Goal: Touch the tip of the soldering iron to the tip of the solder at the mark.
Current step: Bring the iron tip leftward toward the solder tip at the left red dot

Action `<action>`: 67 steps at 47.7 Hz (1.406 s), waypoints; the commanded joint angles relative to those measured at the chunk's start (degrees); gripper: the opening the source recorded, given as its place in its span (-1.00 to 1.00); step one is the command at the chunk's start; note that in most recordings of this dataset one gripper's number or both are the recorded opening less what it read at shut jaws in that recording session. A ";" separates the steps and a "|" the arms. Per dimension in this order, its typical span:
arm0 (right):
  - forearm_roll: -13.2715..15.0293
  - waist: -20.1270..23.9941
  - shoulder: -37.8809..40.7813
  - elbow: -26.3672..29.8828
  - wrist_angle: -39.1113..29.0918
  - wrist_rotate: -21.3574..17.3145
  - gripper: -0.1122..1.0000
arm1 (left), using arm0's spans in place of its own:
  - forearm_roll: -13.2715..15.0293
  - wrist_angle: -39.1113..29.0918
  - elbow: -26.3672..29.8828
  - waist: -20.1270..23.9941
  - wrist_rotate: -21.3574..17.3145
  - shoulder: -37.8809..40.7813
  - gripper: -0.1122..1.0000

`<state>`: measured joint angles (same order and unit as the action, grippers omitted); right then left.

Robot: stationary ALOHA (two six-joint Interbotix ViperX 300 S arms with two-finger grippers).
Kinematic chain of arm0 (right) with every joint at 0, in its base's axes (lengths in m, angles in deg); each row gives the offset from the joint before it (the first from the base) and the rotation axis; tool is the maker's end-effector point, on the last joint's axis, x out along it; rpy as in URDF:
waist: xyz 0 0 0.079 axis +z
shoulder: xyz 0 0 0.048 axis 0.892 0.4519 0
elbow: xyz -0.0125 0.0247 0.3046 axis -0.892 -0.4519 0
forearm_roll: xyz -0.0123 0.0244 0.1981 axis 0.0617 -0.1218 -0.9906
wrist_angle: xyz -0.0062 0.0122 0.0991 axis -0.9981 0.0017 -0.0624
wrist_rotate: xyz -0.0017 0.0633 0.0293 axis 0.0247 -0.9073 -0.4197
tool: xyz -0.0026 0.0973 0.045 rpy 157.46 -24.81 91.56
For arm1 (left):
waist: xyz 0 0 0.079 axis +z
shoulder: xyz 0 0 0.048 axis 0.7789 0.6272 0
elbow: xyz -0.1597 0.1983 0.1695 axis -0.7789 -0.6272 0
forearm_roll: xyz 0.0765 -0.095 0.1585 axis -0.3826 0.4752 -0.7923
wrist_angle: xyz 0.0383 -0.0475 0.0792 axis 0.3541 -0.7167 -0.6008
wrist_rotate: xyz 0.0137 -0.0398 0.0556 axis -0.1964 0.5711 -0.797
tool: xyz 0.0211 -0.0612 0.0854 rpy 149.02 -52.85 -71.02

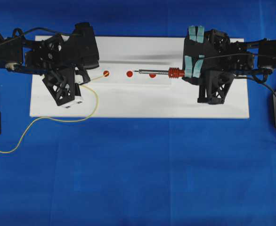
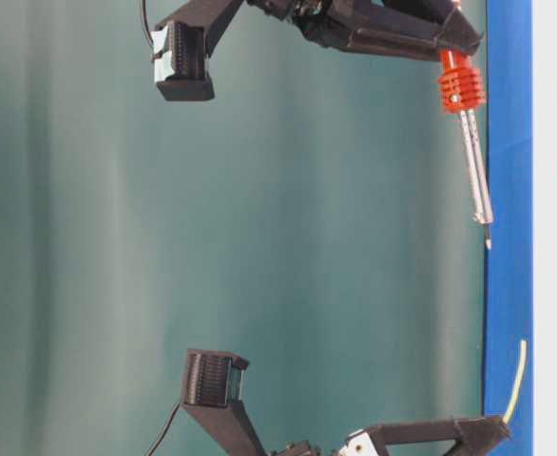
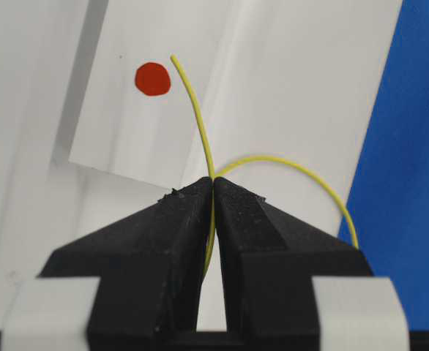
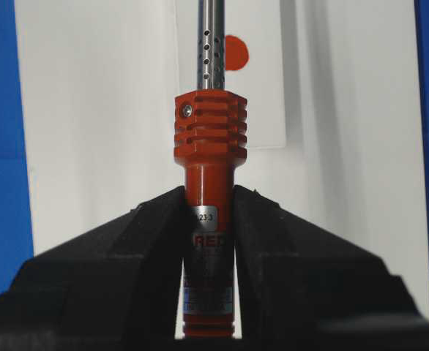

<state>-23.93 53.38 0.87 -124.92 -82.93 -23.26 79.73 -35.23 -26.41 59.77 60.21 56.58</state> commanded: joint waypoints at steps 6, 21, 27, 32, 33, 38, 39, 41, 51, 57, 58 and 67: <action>0.18 -0.18 0.00 2.02 0.35 0.09 -0.69 | -0.18 -0.09 1.41 0.00 0.53 -0.44 -0.77; 0.79 -0.18 3.43 5.10 0.09 0.26 -0.69 | -0.18 -0.97 0.79 0.18 0.88 -0.26 -0.77; 1.05 -0.26 4.57 5.89 0.00 0.26 -0.69 | -0.18 -0.97 0.88 0.62 0.88 1.49 -0.77; 1.05 -0.18 5.10 6.15 0.09 0.26 -0.69 | -0.18 -0.97 1.58 1.05 0.79 3.78 -0.77; 1.05 -0.26 5.19 6.15 0.18 0.26 -0.69 | -0.18 -0.97 1.67 1.05 0.79 3.96 -0.77; 1.05 -0.18 5.54 6.33 0.26 0.26 -0.69 | -0.18 -1.05 1.85 1.14 0.70 4.22 -0.77; 0.97 -0.26 5.54 6.33 0.26 0.26 -0.69 | -0.09 -1.05 1.76 1.14 0.70 4.22 -0.77; 1.05 -0.18 5.63 6.42 0.26 0.26 -0.69 | -0.18 -1.05 1.67 1.23 0.70 4.22 -0.77; 1.76 -0.18 6.15 6.94 0.26 0.35 -0.69 | -0.09 -1.05 1.49 1.23 0.88 4.39 -0.77; 1.76 -0.18 6.94 7.82 0.09 0.35 -0.69 | -0.09 -1.14 1.41 1.23 0.88 4.31 -0.77; 1.76 -0.18 7.21 8.09 0.00 0.35 -0.69 | -0.18 -1.05 1.41 1.23 0.88 4.31 -0.77; 1.76 -0.18 10.11 10.46 0.09 0.53 -0.69 | -0.09 -1.14 1.58 1.23 0.88 4.39 -0.77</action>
<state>-22.35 53.38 10.63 -116.93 -83.10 -22.91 79.64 -36.46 -25.89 60.91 61.00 61.59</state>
